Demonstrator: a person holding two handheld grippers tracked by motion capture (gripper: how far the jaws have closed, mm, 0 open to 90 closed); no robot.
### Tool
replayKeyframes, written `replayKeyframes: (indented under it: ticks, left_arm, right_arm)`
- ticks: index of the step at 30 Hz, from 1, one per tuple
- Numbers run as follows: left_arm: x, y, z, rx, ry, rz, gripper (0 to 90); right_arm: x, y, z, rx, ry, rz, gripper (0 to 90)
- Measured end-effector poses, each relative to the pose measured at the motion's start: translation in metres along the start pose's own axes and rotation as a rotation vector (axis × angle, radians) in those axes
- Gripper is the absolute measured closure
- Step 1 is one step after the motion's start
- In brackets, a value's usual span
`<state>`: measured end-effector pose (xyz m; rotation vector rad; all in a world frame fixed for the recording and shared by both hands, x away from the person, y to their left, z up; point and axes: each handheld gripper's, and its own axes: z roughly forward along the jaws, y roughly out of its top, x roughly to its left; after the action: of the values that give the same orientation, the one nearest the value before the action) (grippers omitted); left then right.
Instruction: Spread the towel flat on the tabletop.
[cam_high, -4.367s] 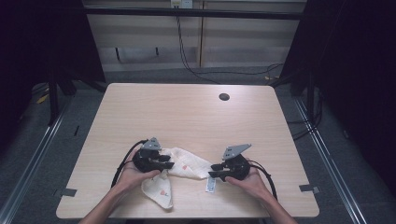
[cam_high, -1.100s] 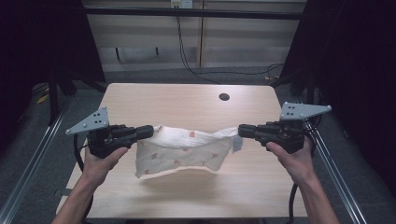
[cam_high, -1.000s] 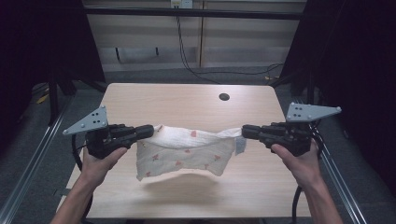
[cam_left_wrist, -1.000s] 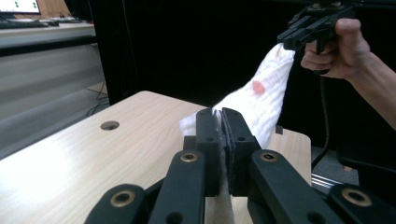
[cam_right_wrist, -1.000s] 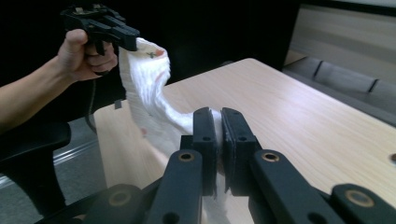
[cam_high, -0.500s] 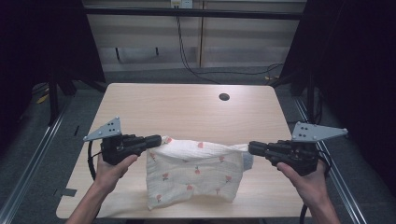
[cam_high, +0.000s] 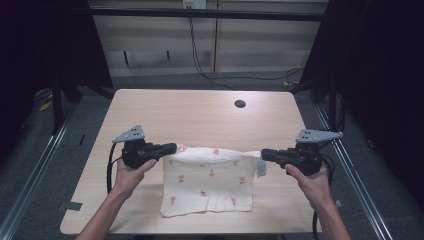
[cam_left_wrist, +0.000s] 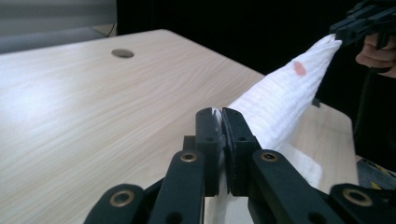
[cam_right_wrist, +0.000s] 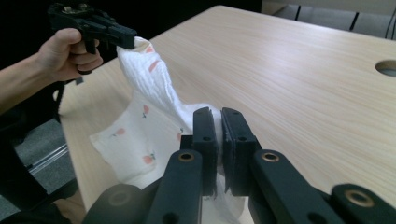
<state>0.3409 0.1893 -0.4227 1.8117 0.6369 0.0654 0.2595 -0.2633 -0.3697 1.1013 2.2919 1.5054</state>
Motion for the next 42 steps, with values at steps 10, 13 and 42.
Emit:
replayKeyframes:
  ticks: [10, 13, 42]
  left_arm:
    - [0.025, -0.011, 0.011, 0.036, 0.024, -0.033, 85.1]
    - [0.035, -0.017, 0.014, 0.055, 0.050, -0.056, 85.3]
    - [0.023, -0.043, -0.007, 0.211, 0.110, -0.037, 63.6]
  right_arm:
    - [-0.032, -0.007, 0.034, 0.015, 0.006, 0.030, 84.3]
    - [-0.041, -0.012, 0.049, 0.038, 0.000, 0.041, 84.3]
    - [-0.043, -0.034, 0.086, 0.140, -0.090, -0.013, 65.7]
